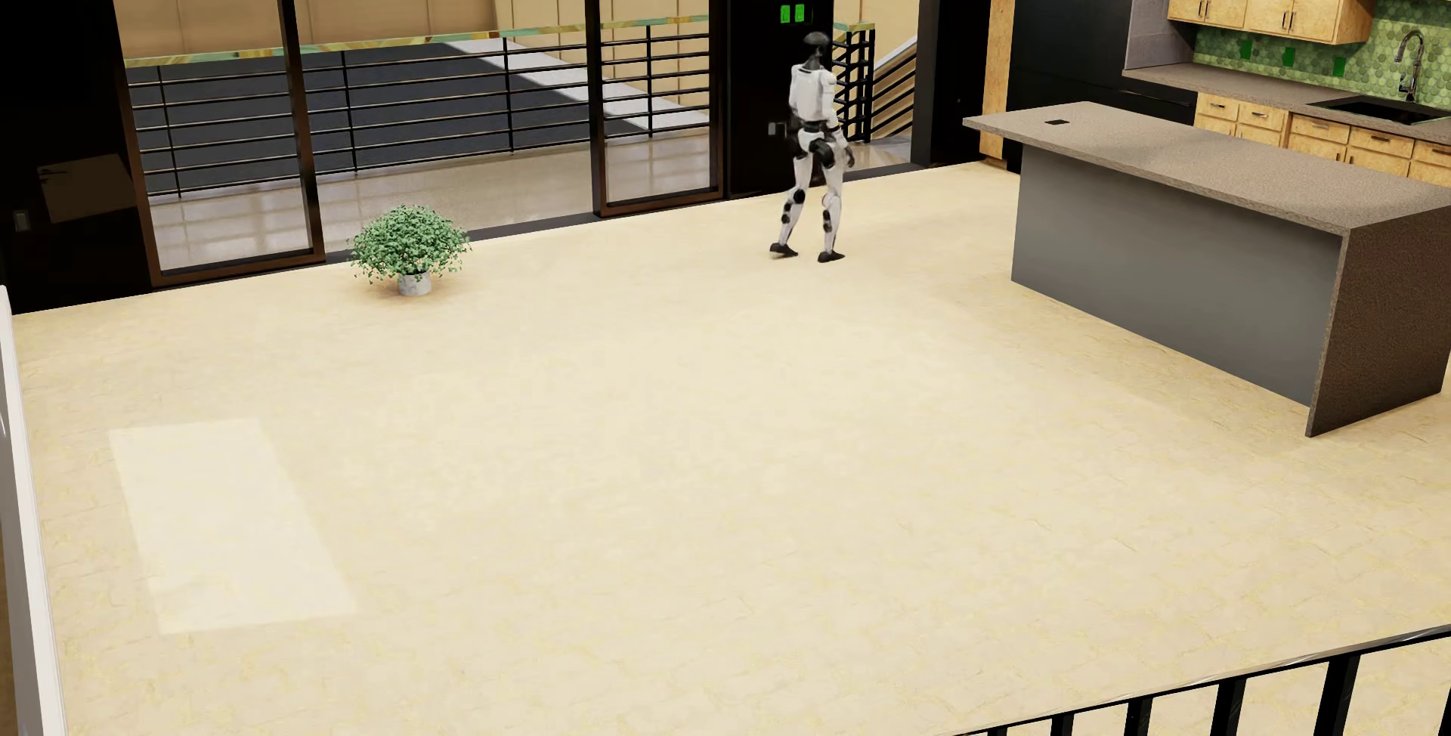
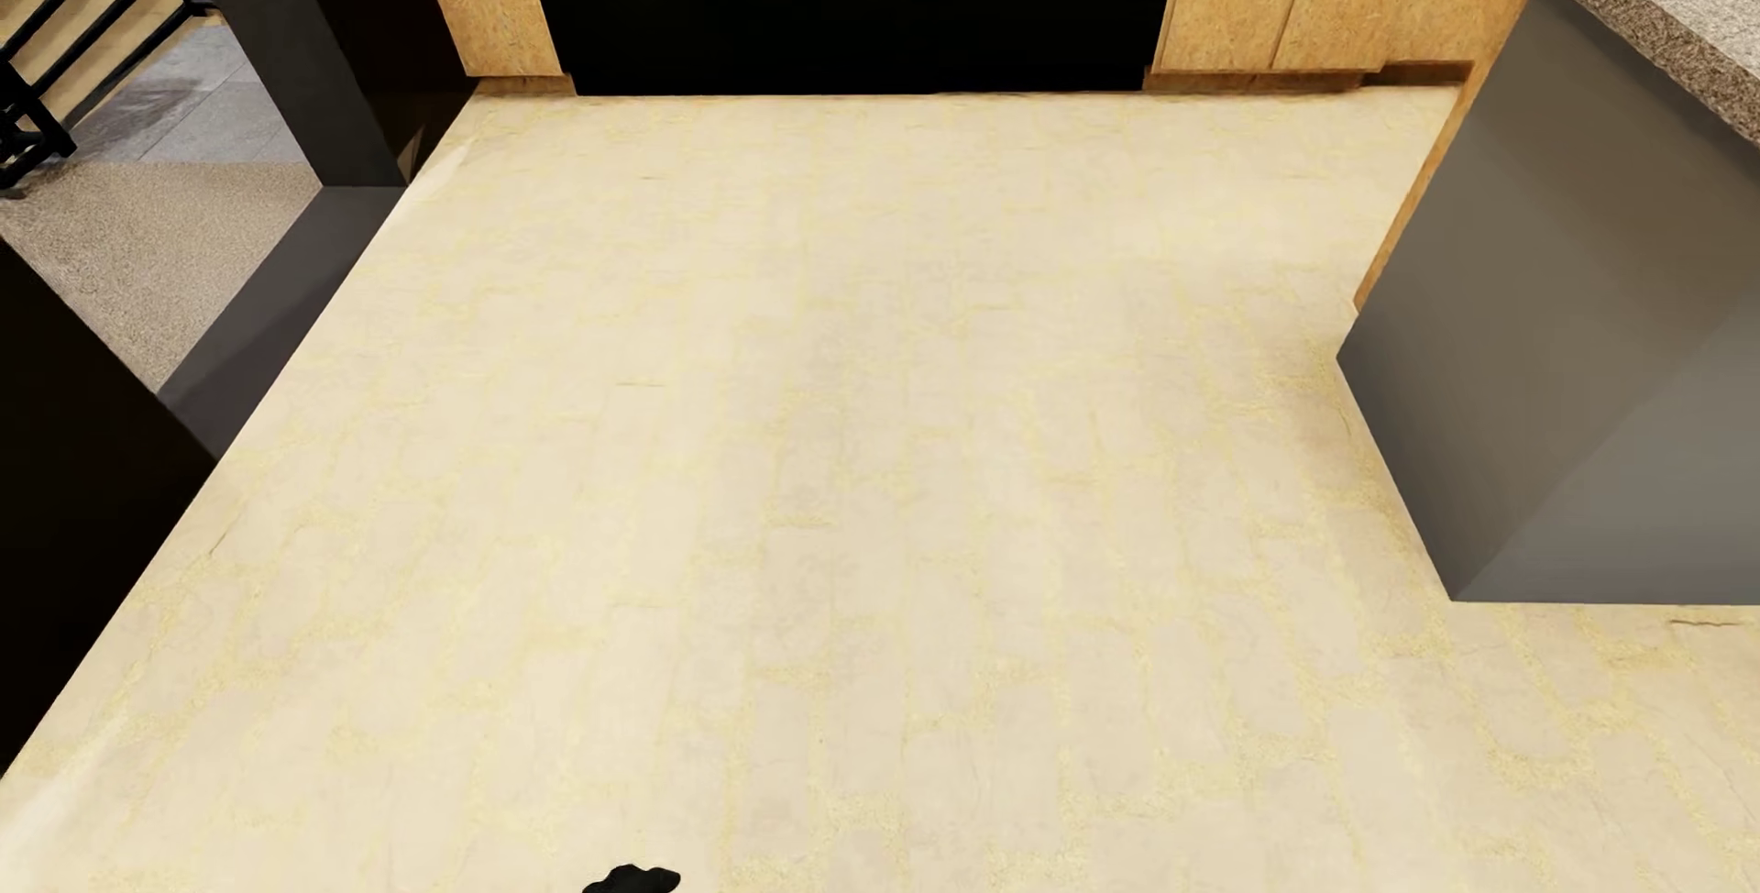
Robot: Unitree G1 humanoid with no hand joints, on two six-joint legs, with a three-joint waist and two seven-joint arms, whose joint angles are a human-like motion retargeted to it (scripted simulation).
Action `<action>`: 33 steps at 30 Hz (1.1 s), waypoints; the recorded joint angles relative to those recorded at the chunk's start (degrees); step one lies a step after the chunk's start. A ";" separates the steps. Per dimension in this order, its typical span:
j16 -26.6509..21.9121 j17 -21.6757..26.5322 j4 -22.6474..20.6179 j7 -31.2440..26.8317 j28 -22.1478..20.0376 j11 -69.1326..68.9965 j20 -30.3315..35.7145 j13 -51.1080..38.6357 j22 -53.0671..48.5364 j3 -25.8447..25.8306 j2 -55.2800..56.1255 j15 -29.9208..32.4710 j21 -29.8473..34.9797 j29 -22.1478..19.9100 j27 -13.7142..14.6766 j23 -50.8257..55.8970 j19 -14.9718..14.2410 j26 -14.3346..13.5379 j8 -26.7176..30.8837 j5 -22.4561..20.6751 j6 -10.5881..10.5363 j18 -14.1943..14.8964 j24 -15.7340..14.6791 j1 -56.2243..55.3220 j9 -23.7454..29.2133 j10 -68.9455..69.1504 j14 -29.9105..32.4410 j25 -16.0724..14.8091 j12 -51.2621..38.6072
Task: Approach the counter
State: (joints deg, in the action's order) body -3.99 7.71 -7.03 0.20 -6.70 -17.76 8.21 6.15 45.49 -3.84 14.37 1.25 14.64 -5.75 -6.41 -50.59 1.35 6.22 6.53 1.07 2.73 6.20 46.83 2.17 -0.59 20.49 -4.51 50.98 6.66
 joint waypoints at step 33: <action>-4.04 -2.15 9.60 -0.28 1.76 -2.51 1.15 -2.13 0.18 -1.07 -3.05 -9.24 -2.40 -4.35 -1.51 -4.49 2.79 1.61 -2.45 -9.07 -5.42 7.45 -0.11 -9.91 -1.57 25.30 5.42 -1.41 -0.09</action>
State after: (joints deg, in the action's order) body -8.03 5.56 2.57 -0.08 -4.94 -20.27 9.36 4.02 45.66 -4.92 11.32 -7.99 12.24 -10.10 -7.92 -55.08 4.14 7.82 4.08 -8.00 -2.69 13.65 46.71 -7.74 -2.16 45.79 0.92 49.57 6.57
